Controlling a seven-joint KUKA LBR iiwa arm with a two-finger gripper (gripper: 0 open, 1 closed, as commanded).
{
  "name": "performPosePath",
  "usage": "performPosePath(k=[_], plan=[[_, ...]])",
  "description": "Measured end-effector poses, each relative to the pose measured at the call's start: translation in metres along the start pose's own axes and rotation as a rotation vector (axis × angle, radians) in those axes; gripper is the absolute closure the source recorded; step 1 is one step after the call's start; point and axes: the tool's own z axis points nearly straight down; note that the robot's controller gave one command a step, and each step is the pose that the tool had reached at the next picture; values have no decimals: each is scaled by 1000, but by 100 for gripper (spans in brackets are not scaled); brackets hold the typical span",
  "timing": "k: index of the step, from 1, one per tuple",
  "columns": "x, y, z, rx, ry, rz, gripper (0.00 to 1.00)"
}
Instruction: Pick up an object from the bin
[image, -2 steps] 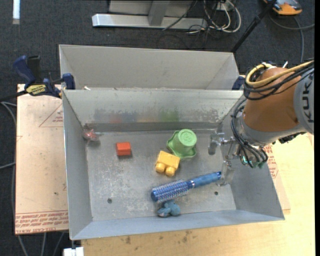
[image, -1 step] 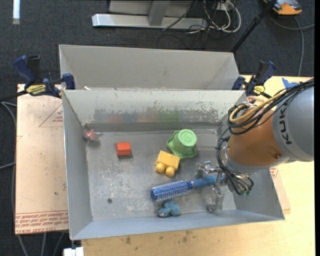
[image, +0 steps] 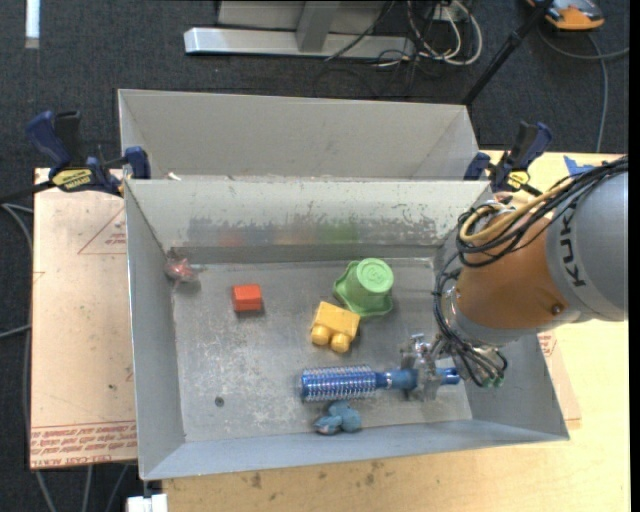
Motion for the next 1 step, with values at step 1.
performPosePath(k=[1], plan=[[-11,18,-155,2,-10,-3,100]])
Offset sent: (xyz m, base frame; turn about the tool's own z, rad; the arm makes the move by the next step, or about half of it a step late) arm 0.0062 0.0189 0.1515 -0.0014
